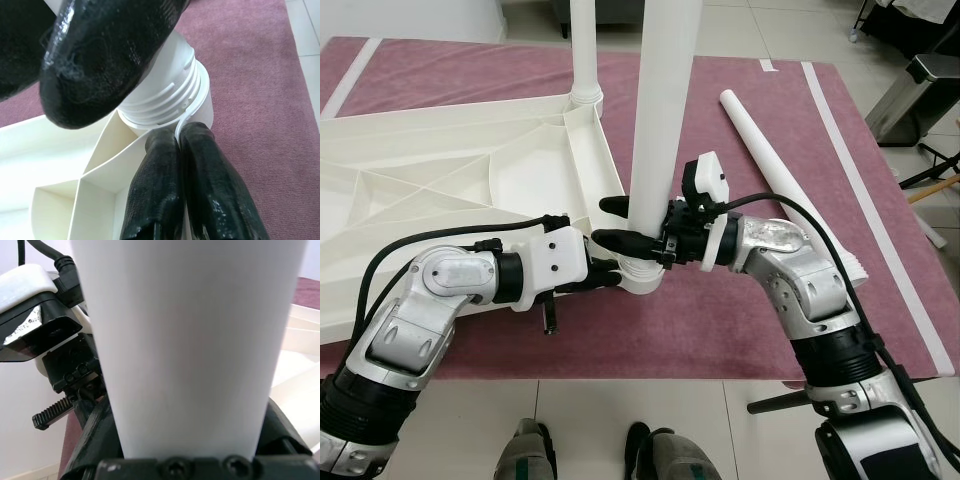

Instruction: Building children table

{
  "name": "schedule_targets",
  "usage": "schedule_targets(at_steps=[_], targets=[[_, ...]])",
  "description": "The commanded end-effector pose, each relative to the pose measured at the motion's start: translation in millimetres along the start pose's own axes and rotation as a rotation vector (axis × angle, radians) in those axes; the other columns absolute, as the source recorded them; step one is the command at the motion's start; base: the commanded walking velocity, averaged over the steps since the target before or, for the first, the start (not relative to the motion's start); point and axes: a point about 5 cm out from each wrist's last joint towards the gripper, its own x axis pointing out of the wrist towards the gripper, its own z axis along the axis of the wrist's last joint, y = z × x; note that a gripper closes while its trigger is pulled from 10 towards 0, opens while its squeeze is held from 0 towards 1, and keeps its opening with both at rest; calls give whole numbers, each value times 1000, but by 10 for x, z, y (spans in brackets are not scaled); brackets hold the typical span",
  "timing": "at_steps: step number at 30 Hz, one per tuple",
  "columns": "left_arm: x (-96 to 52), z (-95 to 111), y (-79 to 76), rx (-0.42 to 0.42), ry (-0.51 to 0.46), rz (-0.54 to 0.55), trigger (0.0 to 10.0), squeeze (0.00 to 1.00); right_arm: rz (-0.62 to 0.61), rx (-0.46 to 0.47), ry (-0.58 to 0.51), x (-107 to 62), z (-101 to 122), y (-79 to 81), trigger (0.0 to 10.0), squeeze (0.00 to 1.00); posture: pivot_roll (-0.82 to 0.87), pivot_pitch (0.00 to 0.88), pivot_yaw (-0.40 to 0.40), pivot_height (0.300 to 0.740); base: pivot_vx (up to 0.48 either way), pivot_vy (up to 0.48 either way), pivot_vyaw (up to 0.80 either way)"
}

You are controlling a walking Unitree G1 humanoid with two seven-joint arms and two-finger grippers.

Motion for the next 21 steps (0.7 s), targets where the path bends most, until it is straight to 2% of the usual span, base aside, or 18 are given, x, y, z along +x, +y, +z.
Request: schedule_targets(at_steps=[1,2,4,5,7,8,9,11,12,15,16,19,21], targets=[[4,198,-34,67,-86,-76,0,0,15,53,37,29,-118,57,0,0,132,190,-30,740,0,0,0],[4,198,-34,67,-86,-76,0,0,15,53,37,29,-118,57,0,0,132,190,-30,740,0,0,0],[68,153,79,65,-43,13,0,0,-81,39,87,81,-212,3,0,0,128,192,-27,740,0,0,0],[68,153,79,65,-43,13,0,0,-81,39,87,81,-212,3,0,0,128,192,-27,740,0,0,0],[160,80,223,48,18,121,0,0,-259,27,157,144,-320,-110,0,0,120,195,-25,740,0,0,0],[187,63,260,39,32,148,0,0,-317,19,179,161,-348,-143,0,0,120,195,-25,740,0,0,0],[187,63,260,39,32,148,0,0,-317,19,179,161,-348,-143,0,0,120,195,-25,740,0,0,0],[257,15,346,13,64,215,0,0,-455,10,222,191,-408,-204,0,0,114,196,-26,740,0,0,0],[257,15,346,13,64,215,0,0,-455,10,222,191,-408,-204,0,0,114,196,-26,740,0,0,0],[377,-85,491,-8,132,321,0,0,-683,-10,288,189,-517,-283,0,0,110,197,-27,740,0,0,0],[409,-112,556,-23,152,366,0,0,-753,23,296,180,-558,-308,0,0,104,198,-27,740,0,0,0],[434,-126,592,-25,163,382,0,0,-815,39,307,167,-590,-334,0,0,103,198,-27,740,0,0,0],[484,-167,708,-27,199,453,0,0,-957,70,324,138,-655,-390,0,0,99,194,-24,740,0,0,0]])
